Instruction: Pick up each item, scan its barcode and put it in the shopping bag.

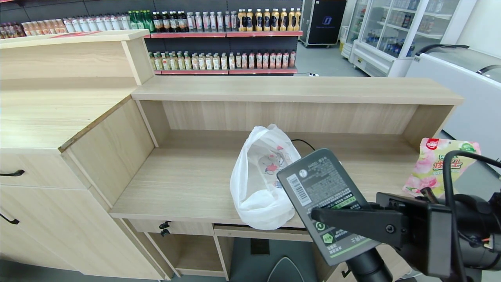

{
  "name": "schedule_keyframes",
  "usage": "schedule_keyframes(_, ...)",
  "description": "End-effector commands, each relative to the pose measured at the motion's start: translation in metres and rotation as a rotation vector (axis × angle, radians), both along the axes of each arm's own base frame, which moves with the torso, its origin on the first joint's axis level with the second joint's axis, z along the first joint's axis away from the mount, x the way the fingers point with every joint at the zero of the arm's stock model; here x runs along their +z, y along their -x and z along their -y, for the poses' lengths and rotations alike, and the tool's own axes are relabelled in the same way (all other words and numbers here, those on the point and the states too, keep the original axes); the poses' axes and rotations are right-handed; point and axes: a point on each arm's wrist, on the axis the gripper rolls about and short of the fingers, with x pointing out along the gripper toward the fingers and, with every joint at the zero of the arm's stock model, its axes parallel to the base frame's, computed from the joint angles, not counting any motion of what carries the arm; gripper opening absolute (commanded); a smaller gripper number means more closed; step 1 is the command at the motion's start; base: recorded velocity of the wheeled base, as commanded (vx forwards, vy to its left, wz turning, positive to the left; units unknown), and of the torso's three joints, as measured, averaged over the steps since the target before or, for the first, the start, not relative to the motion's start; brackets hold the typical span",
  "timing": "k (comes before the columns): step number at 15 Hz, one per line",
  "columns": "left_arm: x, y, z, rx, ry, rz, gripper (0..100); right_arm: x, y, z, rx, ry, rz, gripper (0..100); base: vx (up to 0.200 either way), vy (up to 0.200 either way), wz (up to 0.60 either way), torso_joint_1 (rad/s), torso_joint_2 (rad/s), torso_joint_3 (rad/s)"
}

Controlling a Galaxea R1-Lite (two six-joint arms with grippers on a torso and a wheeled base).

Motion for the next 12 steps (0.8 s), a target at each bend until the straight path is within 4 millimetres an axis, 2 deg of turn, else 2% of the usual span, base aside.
schedule_keyframes(1, 0.000, 0.000, 0.000, 0.001, 0.000, 0.000, 0, -0.001, -0.001, -0.001, 0.001, 0.003, -0.005, 0, 0.000, 0.000, 0.00, 0.000, 0.00, 0.000)
schedule_keyframes(3, 0.000, 0.000, 0.000, 0.001, 0.000, 0.000, 0, 0.008, -0.003, 0.000, -0.008, -0.033, -0.025, 0, 0.000, 0.000, 0.00, 0.000, 0.00, 0.000)
schedule_keyframes(4, 0.000, 0.000, 0.000, 0.001, 0.000, 0.000, 0, 0.015, -0.010, 0.003, -0.046, -0.089, -0.133, 0, 0.000, 0.000, 0.00, 0.000, 0.00, 0.000)
schedule_keyframes(5, 0.000, 0.000, 0.000, 0.001, 0.000, 0.000, 0, 0.027, -0.033, 0.024, -0.181, -0.236, -0.379, 0, 0.000, 0.000, 0.00, 0.000, 0.00, 0.000)
schedule_keyframes(6, 0.000, 0.000, 0.000, 0.001, 0.000, 0.000, 0, 0.030, -0.038, 0.034, -0.230, -0.289, -0.452, 0, 0.000, 0.000, 0.00, 0.000, 0.00, 0.000)
schedule_keyframes(7, 0.000, 0.000, 0.000, 0.001, 0.000, 0.000, 0, 0.037, -0.051, 0.087, -0.456, -0.513, -0.646, 0, 0.000, 0.000, 0.00, 0.000, 0.00, 0.000)
schedule_keyframes(8, 0.000, 0.000, 0.000, 0.001, 0.000, 0.000, 0, 0.033, -0.050, 0.122, -0.605, -0.654, -0.742, 0, 0.000, 0.000, 0.00, 0.000, 0.00, 0.000)
schedule_keyframes(9, 0.000, 0.000, 0.000, 0.001, 0.000, 0.000, 0, 0.023, -0.042, 0.163, -0.789, -0.847, -0.834, 0, 0.000, 0.000, 0.00, 0.000, 0.00, 0.000)
schedule_keyframes(10, 0.000, 0.000, 0.000, 0.001, 0.000, 0.000, 0, 0.023, -0.032, 0.194, -0.926, -1.017, -0.850, 0, 0.000, 0.000, 0.00, 0.000, 0.00, 0.000)
schedule_keyframes(11, 0.000, 0.000, 0.000, 0.001, 0.000, 0.000, 0, 0.023, -0.027, 0.213, -1.001, -1.169, -0.882, 0, 0.000, 0.000, 0.00, 0.000, 0.00, 0.000)
schedule_keyframes(12, 0.000, 0.000, 0.000, 0.001, 0.000, 0.000, 0, 0.021, -0.025, 0.219, -1.019, -1.248, -0.917, 0, 0.000, 0.000, 0.00, 0.000, 0.00, 0.000)
